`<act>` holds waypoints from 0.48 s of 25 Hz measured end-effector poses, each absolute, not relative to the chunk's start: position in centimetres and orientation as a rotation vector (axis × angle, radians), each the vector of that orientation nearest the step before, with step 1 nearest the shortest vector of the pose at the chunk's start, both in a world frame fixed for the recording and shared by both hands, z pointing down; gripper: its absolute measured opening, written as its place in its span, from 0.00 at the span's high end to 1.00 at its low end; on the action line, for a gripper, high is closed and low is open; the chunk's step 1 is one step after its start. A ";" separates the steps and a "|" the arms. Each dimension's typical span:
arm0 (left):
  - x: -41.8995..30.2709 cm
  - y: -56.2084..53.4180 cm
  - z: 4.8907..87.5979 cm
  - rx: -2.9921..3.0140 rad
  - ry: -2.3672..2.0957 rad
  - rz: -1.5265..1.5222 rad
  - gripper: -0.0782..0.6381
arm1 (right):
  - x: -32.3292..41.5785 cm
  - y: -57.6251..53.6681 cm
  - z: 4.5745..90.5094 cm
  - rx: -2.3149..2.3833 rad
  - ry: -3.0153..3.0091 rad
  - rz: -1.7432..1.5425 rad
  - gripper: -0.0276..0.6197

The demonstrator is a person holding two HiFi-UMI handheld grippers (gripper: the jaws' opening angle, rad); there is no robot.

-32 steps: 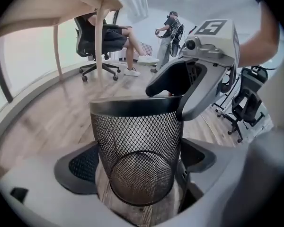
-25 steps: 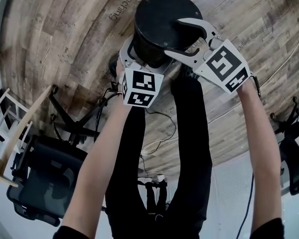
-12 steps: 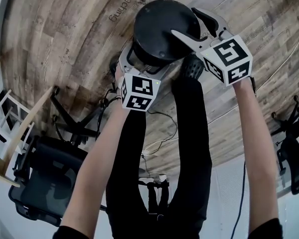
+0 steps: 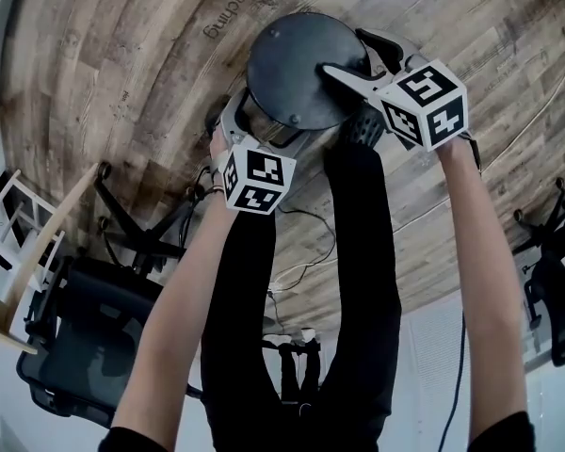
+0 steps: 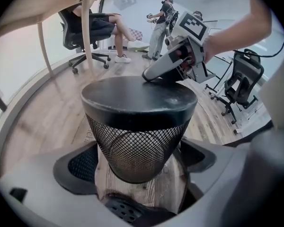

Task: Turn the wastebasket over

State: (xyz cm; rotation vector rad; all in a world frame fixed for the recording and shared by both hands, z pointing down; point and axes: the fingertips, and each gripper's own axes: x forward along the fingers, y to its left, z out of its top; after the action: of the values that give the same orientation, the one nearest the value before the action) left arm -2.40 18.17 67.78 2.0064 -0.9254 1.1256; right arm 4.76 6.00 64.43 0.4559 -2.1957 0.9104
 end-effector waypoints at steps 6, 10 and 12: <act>-3.1 18.6 69.2 2.014 -0.920 1.222 0.11 | 4.6 7.1 64.9 0.421 -2.190 0.904 0.44; -3.0 18.2 69.6 2.008 -0.923 1.226 0.11 | 4.7 7.3 65.1 0.422 -2.191 0.917 0.44; -2.9 18.3 69.8 2.005 -0.920 1.233 0.11 | 4.7 7.4 65.1 0.417 -2.192 0.920 0.44</act>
State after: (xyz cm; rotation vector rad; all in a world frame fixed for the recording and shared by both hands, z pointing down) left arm -2.92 18.28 69.79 2.0054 -0.9197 1.2332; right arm 4.74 7.41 65.15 0.4170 -2.1919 0.9198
